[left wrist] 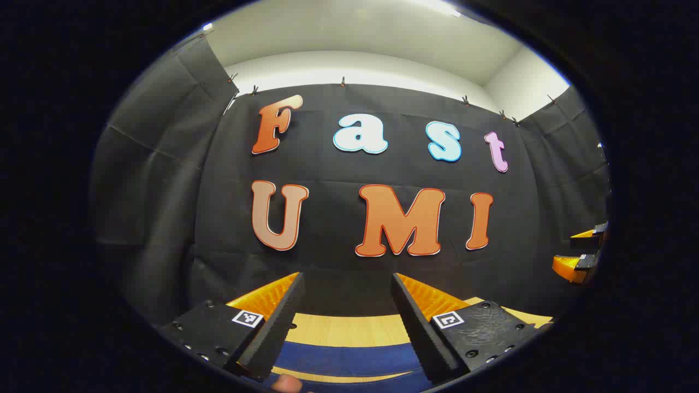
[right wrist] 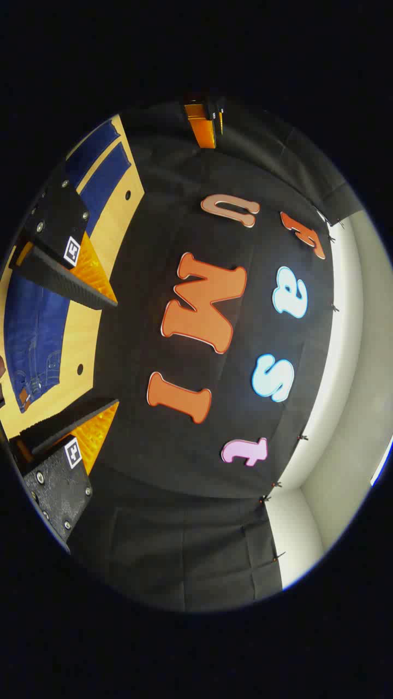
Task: Grasp the waist and the cuffs of the jeans and fold them to make the two legs overlap; first hold the waist and fold one-third of the jeans toward the cuffs, then hold the cuffs and fold the remaining one-third in the same direction to finish folding.
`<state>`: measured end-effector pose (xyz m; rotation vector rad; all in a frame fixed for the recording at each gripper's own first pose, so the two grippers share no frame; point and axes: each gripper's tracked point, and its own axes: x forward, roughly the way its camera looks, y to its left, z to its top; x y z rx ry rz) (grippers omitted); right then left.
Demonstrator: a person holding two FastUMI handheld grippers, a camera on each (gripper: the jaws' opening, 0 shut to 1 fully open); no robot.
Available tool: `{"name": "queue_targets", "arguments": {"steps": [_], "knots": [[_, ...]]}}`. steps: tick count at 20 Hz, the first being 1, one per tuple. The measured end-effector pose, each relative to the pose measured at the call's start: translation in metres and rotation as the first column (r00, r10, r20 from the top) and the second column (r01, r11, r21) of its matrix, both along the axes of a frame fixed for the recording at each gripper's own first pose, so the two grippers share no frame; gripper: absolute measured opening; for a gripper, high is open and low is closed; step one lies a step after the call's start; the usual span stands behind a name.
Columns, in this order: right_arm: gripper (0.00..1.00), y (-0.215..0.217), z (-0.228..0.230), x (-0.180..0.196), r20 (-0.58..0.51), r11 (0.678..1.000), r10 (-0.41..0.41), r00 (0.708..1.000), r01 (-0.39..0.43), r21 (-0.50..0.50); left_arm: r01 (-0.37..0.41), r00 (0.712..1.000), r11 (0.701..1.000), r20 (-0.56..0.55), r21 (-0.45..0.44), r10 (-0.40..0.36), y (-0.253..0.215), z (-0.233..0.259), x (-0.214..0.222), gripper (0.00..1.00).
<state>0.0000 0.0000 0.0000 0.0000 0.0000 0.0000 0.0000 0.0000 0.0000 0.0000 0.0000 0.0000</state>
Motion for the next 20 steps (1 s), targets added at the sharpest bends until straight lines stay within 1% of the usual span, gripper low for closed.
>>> {"name": "queue_targets", "arguments": {"steps": [1, 3, 4, 5, 6, 7, 8, 9, 10, 11, 12, 13, 15, 17, 20], "knots": [[0.98, 0.002, -0.001, 0.006, 0.005, 1.000, 0.016, 1.000, -0.016, 0.006, -0.023, 1.000, 1.000, 0.003, 0.014, 0.023, -0.002, -0.002, 0.002, 0.97], [0.98, 0.006, -0.004, 0.017, 0.011, 0.999, 0.045, 0.999, -0.045, 0.015, -0.066, 0.998, 0.997, -0.018, 0.030, 0.067, -0.008, -0.012, 0.008, 0.94], [0.98, 0.007, -0.005, 0.022, 0.019, 0.998, 0.056, 0.998, -0.057, 0.010, -0.073, 0.997, 0.997, -0.034, 0.028, 0.074, -0.014, -0.017, 0.010, 0.96], [0.94, 0.008, -0.004, 0.029, 0.030, 0.998, 0.068, 0.997, -0.068, 0.006, -0.071, 0.996, 0.997, -0.046, 0.022, 0.072, -0.021, -0.022, 0.015, 0.96], [0.94, 0.008, -0.004, 0.036, 0.041, 0.997, 0.074, 0.996, -0.074, 0.003, -0.057, 0.997, 0.998, -0.058, 0.019, 0.058, -0.030, -0.025, 0.021, 0.94], [0.98, 0.008, -0.008, 0.044, 0.034, 0.997, 0.076, 0.997, -0.076, 0.006, -0.055, 0.997, 0.998, -0.061, 0.022, 0.056, -0.034, -0.029, 0.026, 0.94], [0.98, 0.011, -0.012, 0.050, 0.025, 0.996, 0.089, 0.996, -0.089, 0.015, -0.058, 0.996, 0.998, -0.059, 0.031, 0.060, -0.039, -0.029, 0.031, 0.94], [0.98, 0.015, -0.014, 0.054, 0.018, 0.994, 0.106, 0.994, -0.107, 0.021, -0.066, 0.996, 0.997, -0.056, 0.044, 0.068, -0.041, -0.029, 0.035, 0.96], [0.98, 0.016, -0.016, 0.058, 0.017, 0.993, 0.119, 0.993, -0.119, 0.024, -0.080, 0.995, 0.995, -0.052, 0.056, 0.083, -0.043, -0.028, 0.039, 0.96], [0.98, 0.013, -0.018, 0.061, 0.018, 0.992, 0.126, 0.992, -0.127, 0.024, -0.104, 0.993, 0.992, -0.047, 0.070, 0.107, -0.045, -0.030, 0.040, 0.94], [0.98, 0.010, -0.021, 0.064, 0.016, 0.991, 0.131, 0.991, -0.131, 0.023, -0.145, 0.988, 0.986, -0.033, 0.085, 0.148, -0.041, -0.029, 0.041, 0.94], [0.98, 0.008, -0.024, 0.069, 0.015, 0.990, 0.135, 0.991, -0.135, 0.026, -0.160, 0.986, 0.983, -0.024, 0.095, 0.163, -0.044, -0.028, 0.041, 0.96], [0.98, 0.003, -0.029, 0.078, 0.011, 0.989, 0.141, 0.990, -0.141, 0.043, -0.167, 0.985, 0.980, -0.020, 0.108, 0.171, -0.052, -0.030, 0.045, 0.98], [0.98, -0.003, -0.038, 0.086, -0.003, 0.986, 0.155, 0.988, -0.154, 0.063, -0.189, 0.981, 0.975, -0.023, 0.115, 0.193, -0.053, -0.032, 0.047, 0.96], [0.98, -0.010, -0.056, 0.094, -0.033, 0.975, 0.198, 0.980, -0.194, 0.111, -0.220, 0.972, 0.969, -0.061, 0.114, 0.228, -0.048, -0.043, 0.053, 0.99]]}}
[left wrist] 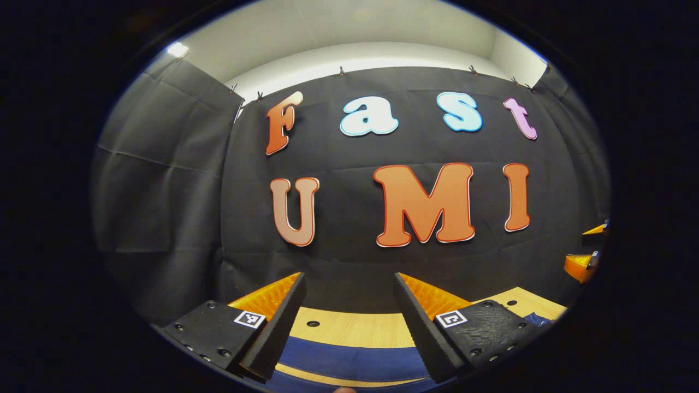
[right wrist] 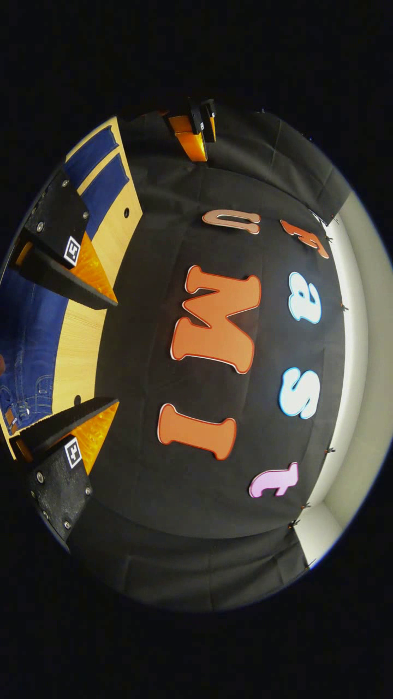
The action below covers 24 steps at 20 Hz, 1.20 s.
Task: Grasp the waist and the cuffs of the jeans and fold them to make the two legs overlap; first hold the waist and fold one-third of the jeans toward the cuffs, then hold the cuffs and fold the remaining one-third in the same direction to finish folding.
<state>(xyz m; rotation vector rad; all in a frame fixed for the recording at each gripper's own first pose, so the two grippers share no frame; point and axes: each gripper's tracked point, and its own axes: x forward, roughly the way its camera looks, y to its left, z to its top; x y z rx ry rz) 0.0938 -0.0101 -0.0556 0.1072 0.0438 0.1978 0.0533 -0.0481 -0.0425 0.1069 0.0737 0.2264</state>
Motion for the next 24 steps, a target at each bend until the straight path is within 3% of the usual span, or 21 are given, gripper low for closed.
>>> {"name": "queue_targets", "arguments": {"steps": [5, 10, 14, 19, 24], "knots": [[0.98, -0.023, -0.035, 0.013, -0.076, 0.999, 0.010, 0.997, -0.007, 0.034, -0.064, 0.996, 0.997, -0.065, -0.038, 0.062, 0.026, -0.017, 0.000, 0.99], [0.98, -0.033, -0.099, 0.012, -0.279, 0.994, 0.030, 0.960, 0.001, 0.108, -0.150, 0.972, 0.970, -0.207, -0.189, 0.110, 0.080, -0.072, -0.017, 0.98], [0.98, -0.050, -0.153, -0.001, -0.458, 0.982, -0.013, 0.889, 0.098, 0.163, -0.255, 0.933, 0.895, -0.338, -0.366, 0.127, 0.137, -0.128, -0.047, 0.97], [0.97, -0.048, -0.204, -0.016, -0.625, 0.941, -0.007, 0.781, 0.217, 0.260, -0.395, 0.865, 0.804, -0.476, -0.445, 0.162, 0.200, -0.184, -0.085, 0.97], [0.98, -0.046, -0.249, -0.039, -0.749, 0.902, 0.042, 0.661, 0.297, 0.313, -0.531, 0.793, 0.648, -0.590, -0.547, 0.152, 0.234, -0.243, -0.125, 0.98]]}}
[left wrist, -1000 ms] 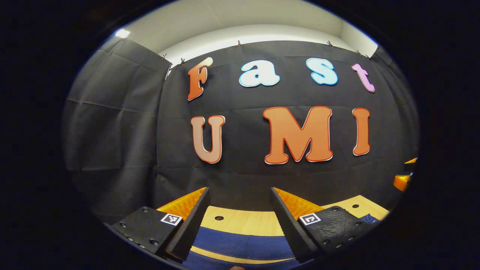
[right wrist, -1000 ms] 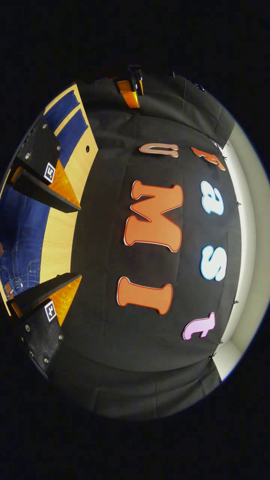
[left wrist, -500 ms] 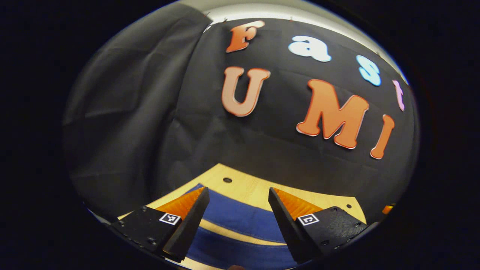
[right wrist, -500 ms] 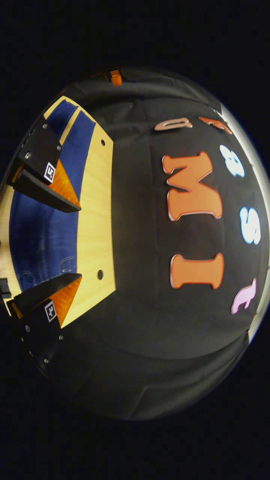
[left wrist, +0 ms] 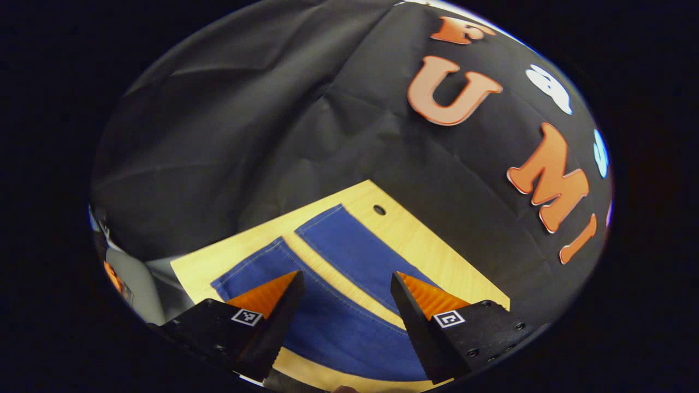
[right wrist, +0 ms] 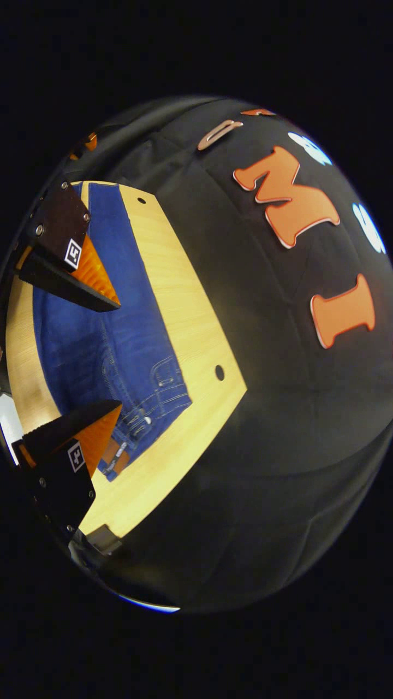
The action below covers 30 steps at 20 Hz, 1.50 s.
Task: Grasp the waist and the cuffs of the jeans and fold them to make the two legs overlap; first hold the waist and fold one-third of the jeans toward the cuffs, then hold the cuffs and fold the remaining one-third in the same direction to finish folding.
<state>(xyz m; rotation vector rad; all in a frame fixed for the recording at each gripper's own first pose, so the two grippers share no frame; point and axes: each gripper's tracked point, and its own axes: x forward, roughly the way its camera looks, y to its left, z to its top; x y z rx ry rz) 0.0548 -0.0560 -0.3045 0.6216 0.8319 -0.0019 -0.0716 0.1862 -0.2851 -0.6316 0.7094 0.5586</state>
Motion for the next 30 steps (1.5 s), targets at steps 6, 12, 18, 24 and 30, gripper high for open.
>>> {"name": "queue_targets", "arguments": {"steps": [6, 12, 18, 24, 30], "knots": [[0.98, 0.010, -0.037, -0.011, -0.138, 0.988, -0.048, 0.989, 0.067, 0.136, -0.127, 0.988, 0.967, -0.114, -0.222, 0.103, 0.023, -0.069, -0.047, 0.98], [0.98, 0.022, -0.073, -0.029, -0.258, 0.971, -0.037, 0.965, 0.096, 0.219, -0.256, 0.960, 0.915, -0.189, -0.312, 0.205, 0.042, -0.103, -0.095, 0.98], [0.98, 0.011, -0.104, -0.040, -0.351, 0.943, -0.096, 0.931, 0.197, 0.266, -0.355, 0.932, 0.855, -0.208, -0.378, 0.295, 0.063, -0.135, -0.122, 0.97], [0.98, 0.005, -0.122, -0.042, -0.399, 0.929, -0.125, 0.909, 0.248, 0.275, -0.333, 0.943, 0.844, -0.132, -0.420, 0.306, 0.070, -0.153, -0.086, 0.93], [0.99, 0.006, -0.129, -0.037, -0.417, 0.918, -0.135, 0.899, 0.272, 0.290, -0.274, 0.961, 0.871, -0.150, -0.408, 0.232, 0.073, -0.171, -0.051, 0.73]]}}
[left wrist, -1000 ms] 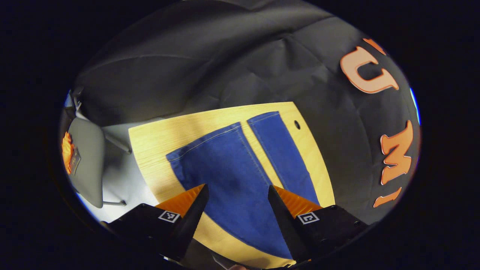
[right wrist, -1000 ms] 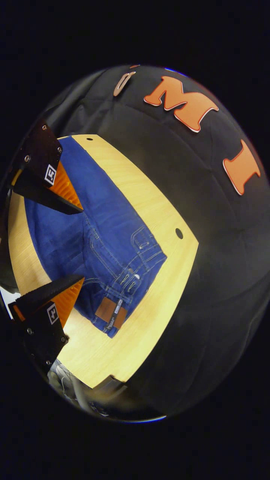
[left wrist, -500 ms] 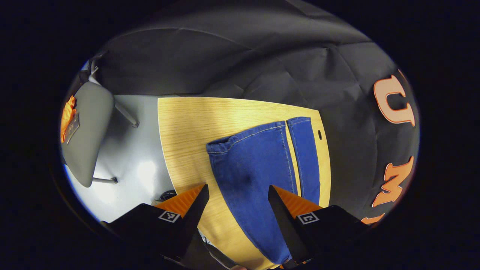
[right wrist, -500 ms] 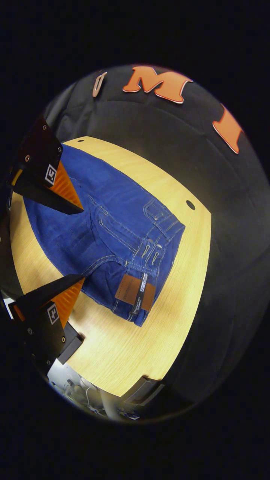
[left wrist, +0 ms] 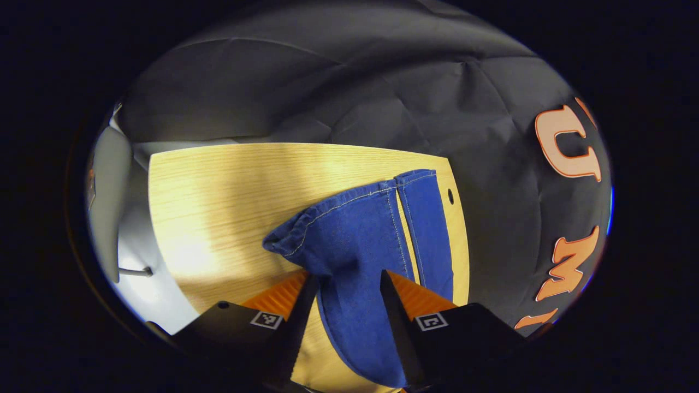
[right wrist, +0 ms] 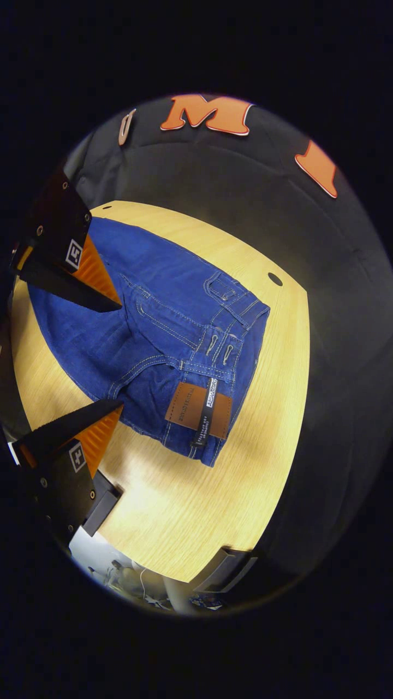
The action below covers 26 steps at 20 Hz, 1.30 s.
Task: Grasp the waist and the cuffs of the jeans and fold them to make the two legs overlap; first hold the waist and fold one-third of the jeans toward the cuffs, then hold the cuffs and fold the remaining one-third in the same direction to finish folding.
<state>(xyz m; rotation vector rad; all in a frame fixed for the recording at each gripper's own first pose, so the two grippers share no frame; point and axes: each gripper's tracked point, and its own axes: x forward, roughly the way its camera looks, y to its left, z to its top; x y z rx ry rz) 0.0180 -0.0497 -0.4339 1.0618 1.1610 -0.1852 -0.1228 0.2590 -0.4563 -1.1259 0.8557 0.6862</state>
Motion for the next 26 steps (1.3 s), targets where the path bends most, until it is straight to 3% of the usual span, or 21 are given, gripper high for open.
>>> {"name": "queue_targets", "arguments": {"steps": [4, 5, 6, 7, 15, 18, 22, 24, 26], "knots": [[0.99, 0.000, -0.003, -0.001, -0.005, 1.000, 0.011, 1.000, -0.011, -0.004, 0.041, 0.998, 0.999, -0.053, 0.024, -0.040, 0.004, -0.013, 0.014, 0.17], [0.99, 0.000, -0.003, -0.001, -0.004, 1.000, 0.010, 1.000, -0.010, -0.002, 0.071, 0.993, 0.996, -0.093, 0.047, -0.066, 0.002, -0.013, 0.007, 0.08], [0.99, 0.000, -0.005, -0.001, -0.005, 1.000, 0.008, 1.000, -0.008, 0.002, 0.081, 0.994, 0.995, -0.082, 0.050, -0.077, 0.004, 0.013, 0.006, 0.07], [0.98, -0.001, -0.006, -0.002, -0.009, 1.000, 0.001, 1.000, -0.001, 0.002, 0.099, 0.990, 0.993, -0.103, 0.061, -0.093, 0.002, -0.001, 0.018, 0.01], [0.99, -0.027, -0.013, -0.016, -0.044, 0.998, -0.057, 0.997, 0.056, -0.010, 0.120, 0.993, 0.989, -0.015, 0.083, -0.119, 0.000, 0.031, 0.028, 0.01], [0.98, -0.017, -0.027, -0.023, -0.089, 0.999, -0.035, 0.995, 0.038, 0.032, 0.140, 0.990, 0.985, -0.017, 0.098, -0.139, -0.001, 0.038, 0.030, 0.01], [0.93, -0.024, -0.034, 0.001, -0.054, 0.992, -0.109, 0.993, 0.111, 0.054, 0.152, 0.988, 0.983, -0.024, 0.104, -0.151, -0.003, 0.039, 0.035, 0.01], [0.74, -0.026, -0.042, 0.001, -0.087, 0.992, -0.117, 0.989, 0.121, 0.042, 0.160, 0.987, 0.982, -0.029, 0.104, -0.158, -0.004, 0.040, 0.038, 0.01], [0.37, -0.029, -0.044, 0.001, -0.117, 0.985, -0.167, 0.979, 0.172, 0.030, 0.175, 0.985, 0.978, -0.029, 0.112, -0.172, -0.006, 0.042, 0.043, 0.01]]}}
